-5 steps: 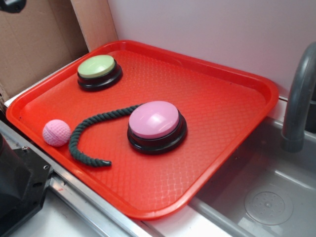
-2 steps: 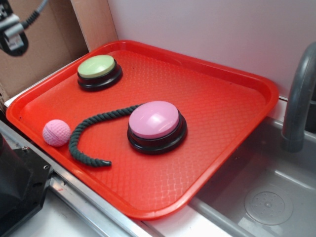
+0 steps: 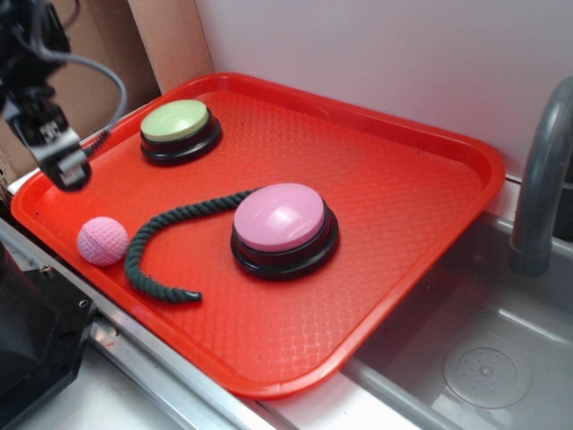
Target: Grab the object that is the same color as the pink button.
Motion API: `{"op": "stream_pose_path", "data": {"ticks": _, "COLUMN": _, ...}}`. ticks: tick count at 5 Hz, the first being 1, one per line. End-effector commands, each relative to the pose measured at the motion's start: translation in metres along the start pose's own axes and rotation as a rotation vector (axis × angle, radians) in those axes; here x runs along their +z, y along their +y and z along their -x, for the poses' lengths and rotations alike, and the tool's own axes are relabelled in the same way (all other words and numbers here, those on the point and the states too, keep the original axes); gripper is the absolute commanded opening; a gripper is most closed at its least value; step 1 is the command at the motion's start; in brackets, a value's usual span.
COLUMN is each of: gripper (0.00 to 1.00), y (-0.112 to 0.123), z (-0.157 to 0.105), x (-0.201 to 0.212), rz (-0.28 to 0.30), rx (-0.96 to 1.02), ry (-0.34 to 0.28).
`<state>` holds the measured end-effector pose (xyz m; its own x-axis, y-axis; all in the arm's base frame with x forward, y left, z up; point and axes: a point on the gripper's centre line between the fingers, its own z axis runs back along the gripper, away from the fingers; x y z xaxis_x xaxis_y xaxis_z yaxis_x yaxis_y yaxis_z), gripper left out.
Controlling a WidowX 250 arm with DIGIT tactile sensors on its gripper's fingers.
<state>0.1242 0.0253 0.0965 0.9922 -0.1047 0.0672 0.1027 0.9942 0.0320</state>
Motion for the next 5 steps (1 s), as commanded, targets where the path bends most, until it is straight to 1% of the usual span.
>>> {"op": "stream_pose_path", "data": {"ticks": 1, "gripper": 1.00, "y": 0.008, "z": -0.004, "x": -0.045, "rz": -0.028, "rx": 0.026, "ry": 0.025}}
{"op": "stream_pose_path", "data": {"ticks": 2, "gripper": 1.00, "y": 0.010, "z": 0.001, "x": -0.058, "rz": -0.060, "rx": 0.028, "ry": 0.075}}
{"op": "stream_pose_path", "data": {"ticks": 3, "gripper": 1.00, "y": 0.014, "z": 0.007, "x": -0.066, "rz": -0.092, "rx": 0.062, "ry": 0.106}}
{"op": "stream_pose_path", "data": {"ticks": 4, "gripper": 0.00, "y": 0.018, "z": 0.010, "x": -0.070, "rz": -0.101, "rx": 0.061, "ry": 0.134}}
{"op": "stream_pose_path", "data": {"ticks": 5, "gripper": 0.00, "y": 0.017, "z": 0.008, "x": -0.068, "rz": -0.098, "rx": 0.064, "ry": 0.119}}
